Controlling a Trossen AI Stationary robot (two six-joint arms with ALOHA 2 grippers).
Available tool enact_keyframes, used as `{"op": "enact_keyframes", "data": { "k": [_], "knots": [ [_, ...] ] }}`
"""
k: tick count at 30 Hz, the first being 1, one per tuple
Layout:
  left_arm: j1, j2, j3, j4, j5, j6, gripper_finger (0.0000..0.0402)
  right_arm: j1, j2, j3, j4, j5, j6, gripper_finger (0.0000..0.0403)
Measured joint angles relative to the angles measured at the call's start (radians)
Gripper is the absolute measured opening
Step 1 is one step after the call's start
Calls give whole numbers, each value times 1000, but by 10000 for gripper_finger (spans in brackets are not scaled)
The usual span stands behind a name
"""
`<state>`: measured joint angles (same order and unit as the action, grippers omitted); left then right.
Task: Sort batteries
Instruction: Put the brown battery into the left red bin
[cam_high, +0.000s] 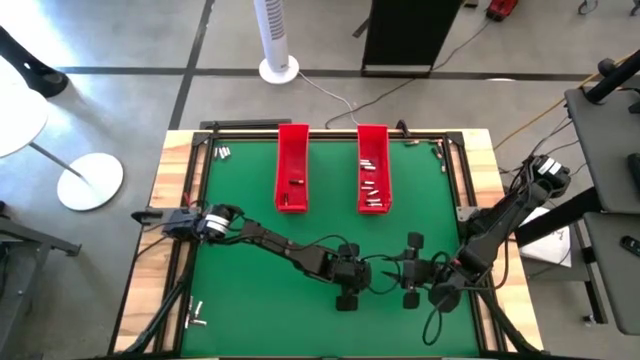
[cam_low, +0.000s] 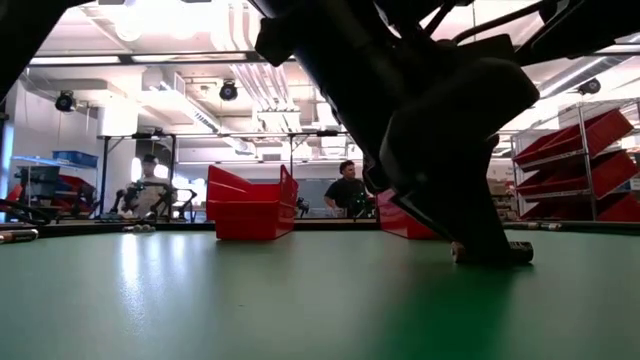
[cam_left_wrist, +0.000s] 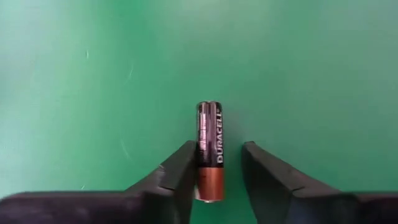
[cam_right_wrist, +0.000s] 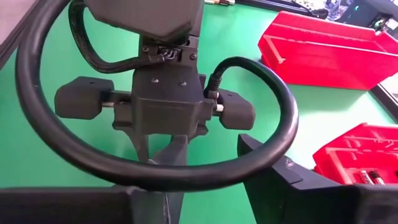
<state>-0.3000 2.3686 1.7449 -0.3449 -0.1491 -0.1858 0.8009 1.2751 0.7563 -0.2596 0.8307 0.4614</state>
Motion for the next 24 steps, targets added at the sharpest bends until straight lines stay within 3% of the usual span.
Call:
{"op": "enact_keyframes", "data": {
  "k": [6, 17, 24],
  "knots": [
    [0, 2, -1, -7, -2, -6, 26, 0, 0, -2, -5, 0, -1, 120],
    [1, -8, -3, -31, -1, -6, 33, 0, -2, -2, -16, -49, 3, 89],
    [0, -66, -11, -139, -21, -15, 34, 0, -3, -2, -36, -53, 3, 65]
  ]
}}
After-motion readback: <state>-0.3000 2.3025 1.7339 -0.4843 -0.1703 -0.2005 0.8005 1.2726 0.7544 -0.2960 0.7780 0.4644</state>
